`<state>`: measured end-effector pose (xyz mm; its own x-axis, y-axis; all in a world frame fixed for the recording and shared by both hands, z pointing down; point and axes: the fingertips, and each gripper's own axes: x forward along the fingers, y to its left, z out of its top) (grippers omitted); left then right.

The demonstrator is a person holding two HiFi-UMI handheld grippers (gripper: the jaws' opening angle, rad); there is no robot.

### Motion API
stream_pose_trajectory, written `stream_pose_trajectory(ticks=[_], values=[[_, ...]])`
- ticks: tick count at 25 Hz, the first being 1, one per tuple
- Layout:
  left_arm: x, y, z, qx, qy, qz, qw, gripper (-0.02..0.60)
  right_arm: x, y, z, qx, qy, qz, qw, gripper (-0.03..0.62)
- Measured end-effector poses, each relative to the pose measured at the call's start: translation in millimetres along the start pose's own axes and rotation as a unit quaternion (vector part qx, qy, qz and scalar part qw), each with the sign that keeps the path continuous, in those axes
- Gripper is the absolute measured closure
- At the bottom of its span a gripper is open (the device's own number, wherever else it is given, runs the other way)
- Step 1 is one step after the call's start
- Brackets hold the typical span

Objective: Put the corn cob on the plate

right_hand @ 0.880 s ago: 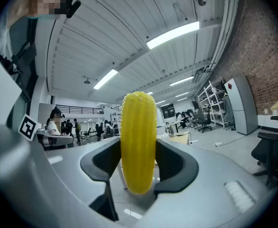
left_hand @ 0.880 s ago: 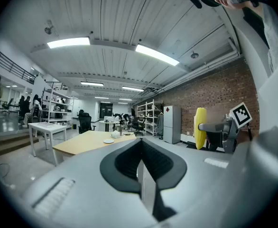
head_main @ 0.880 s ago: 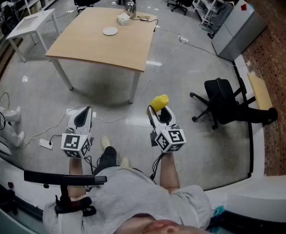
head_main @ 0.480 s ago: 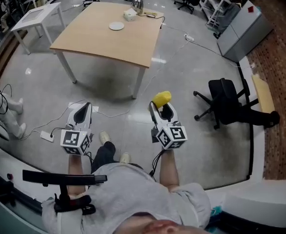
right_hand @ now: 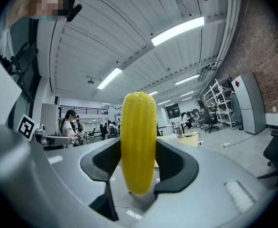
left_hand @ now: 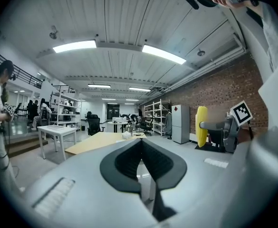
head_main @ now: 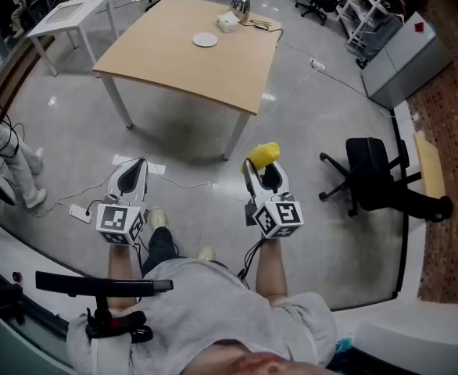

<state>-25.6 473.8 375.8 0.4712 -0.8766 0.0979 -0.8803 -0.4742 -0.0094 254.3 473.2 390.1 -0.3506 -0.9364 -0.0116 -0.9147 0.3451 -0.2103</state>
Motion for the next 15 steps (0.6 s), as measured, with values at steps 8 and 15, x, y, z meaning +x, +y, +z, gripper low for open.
stream_pose_trajectory(ticks=[8,15], values=[[40,101,6,-0.001,0.003,0.002,1.0,0.561,101,41,-4,0.001,0.003,0.003,1.0,0.362],[68,168,9,0.011,0.005,-0.016,0.9998,0.561,162,65,-3,0.0,0.006,-0.016,1.0,0.362]])
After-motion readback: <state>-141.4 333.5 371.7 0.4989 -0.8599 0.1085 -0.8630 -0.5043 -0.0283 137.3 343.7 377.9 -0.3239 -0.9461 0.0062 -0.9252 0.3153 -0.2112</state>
